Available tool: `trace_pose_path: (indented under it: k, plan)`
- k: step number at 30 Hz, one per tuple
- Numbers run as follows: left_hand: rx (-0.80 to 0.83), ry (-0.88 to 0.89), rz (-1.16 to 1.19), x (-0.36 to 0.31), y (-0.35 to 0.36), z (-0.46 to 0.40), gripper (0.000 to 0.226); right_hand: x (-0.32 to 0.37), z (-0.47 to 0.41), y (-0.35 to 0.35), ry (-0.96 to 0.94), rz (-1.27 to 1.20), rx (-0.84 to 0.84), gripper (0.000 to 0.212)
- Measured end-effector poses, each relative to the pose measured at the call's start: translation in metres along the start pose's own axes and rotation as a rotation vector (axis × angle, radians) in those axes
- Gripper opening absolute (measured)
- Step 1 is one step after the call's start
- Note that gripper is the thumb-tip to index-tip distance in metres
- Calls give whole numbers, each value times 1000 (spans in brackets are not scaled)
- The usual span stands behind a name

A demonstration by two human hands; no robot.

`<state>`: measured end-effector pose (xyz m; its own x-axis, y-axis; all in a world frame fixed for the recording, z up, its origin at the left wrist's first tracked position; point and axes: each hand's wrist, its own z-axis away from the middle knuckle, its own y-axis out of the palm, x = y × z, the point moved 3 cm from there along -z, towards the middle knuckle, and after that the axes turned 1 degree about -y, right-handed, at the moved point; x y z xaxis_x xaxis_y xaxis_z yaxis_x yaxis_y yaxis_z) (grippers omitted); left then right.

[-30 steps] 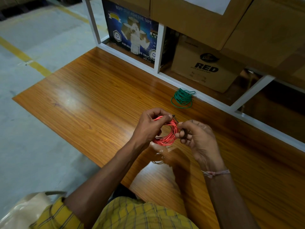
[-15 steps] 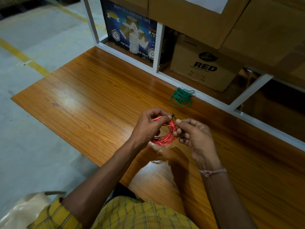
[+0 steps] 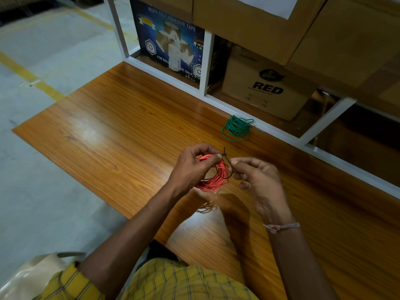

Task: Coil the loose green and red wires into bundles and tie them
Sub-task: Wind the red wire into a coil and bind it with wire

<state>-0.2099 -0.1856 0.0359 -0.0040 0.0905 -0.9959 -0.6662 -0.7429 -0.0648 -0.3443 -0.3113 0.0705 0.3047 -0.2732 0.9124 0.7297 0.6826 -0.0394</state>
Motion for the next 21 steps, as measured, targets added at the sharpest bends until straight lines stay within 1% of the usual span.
trace_pose_path:
  k: [2, 4, 7, 9, 13, 18, 19, 21]
  plan:
    - [24, 10, -1, -2, 0, 2, 8, 7, -3, -3, -79, 51, -48, 3]
    - [68, 14, -3, -4, -1, 4, 7, 17, -6, -6, -237, 174, -45, 5]
    - [115, 23, -25, -4, -3, 6, 6, 29, -11, -8, -457, 434, 70, 13]
    - [133, 32, -50, -6, -4, 8, 6, 34, -14, -8, -533, 555, 139, 14]
    - [152, 43, -71, -9, -7, 10, 8, 36, -18, -7, -581, 637, 200, 10]
    - [176, -27, -22, -4, -9, 10, 9, 32, -23, -6, -584, 652, 240, 6]
    - [179, -44, 5, -3, -9, 10, 12, 30, -23, -5, -582, 648, 247, 6]
    - [203, -73, 53, -2, -10, 11, 28, 27, -24, -4, -587, 632, 263, 5]
